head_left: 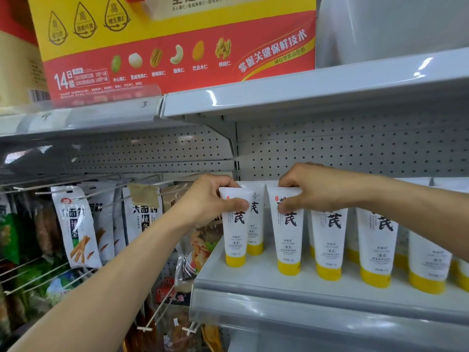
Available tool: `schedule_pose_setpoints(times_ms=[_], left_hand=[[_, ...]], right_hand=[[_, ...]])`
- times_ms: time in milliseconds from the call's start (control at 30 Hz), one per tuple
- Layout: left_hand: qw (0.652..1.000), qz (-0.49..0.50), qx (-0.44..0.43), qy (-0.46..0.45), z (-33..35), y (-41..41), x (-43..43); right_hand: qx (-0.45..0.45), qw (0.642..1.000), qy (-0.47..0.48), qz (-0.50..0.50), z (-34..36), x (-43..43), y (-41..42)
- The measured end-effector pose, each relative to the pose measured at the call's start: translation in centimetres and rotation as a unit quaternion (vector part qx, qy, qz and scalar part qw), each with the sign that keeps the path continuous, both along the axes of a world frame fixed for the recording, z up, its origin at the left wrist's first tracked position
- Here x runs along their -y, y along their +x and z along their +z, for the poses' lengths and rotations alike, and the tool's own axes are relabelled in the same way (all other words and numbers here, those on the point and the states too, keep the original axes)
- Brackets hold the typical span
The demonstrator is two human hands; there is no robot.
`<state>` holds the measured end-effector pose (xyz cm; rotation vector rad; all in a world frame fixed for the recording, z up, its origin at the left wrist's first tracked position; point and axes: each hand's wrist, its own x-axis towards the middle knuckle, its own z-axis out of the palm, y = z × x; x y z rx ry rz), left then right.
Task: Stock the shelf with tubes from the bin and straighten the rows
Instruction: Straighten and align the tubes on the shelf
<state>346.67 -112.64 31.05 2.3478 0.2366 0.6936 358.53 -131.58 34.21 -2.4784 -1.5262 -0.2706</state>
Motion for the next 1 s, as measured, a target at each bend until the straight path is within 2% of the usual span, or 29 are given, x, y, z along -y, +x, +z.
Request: schedule_pose_setpoints(times_ms=[233,533,667,800,900,1000], left_hand=[[0.998,-0.051,0.002,-0.036,-0.2,0.6,0.2],[0.997,-0.029,0.032,-0.06,-1.5,0.5,0.2],[0.989,0.006,0.081,-0.12,-3.8,0.0,0.7],[0.984,0.057,0.111,-0.128,-6.4,-0.6,1.7],[0.98,0.065,0.108,-0.153,-8.3,-0.5,2.8],[0.979,0.086,0.1,-0.157,-9.5,-0.3,4.2]], right_hand=[[-0.016,1.0,0.0,0.009,0.2,-0.1,-0.1],[0.027,0.999,-0.001,-0.019,0.0,0.2,-0.7],[0.117,0.989,0.081,-0.025,-0.9,0.7,-1.7],[0.189,0.964,0.187,-0.002,-1.8,1.9,-3.1],[0.17,0.955,0.241,0.031,-3.5,2.9,-4.3],[0.094,0.964,0.247,0.029,-6.1,3.7,-5.3]])
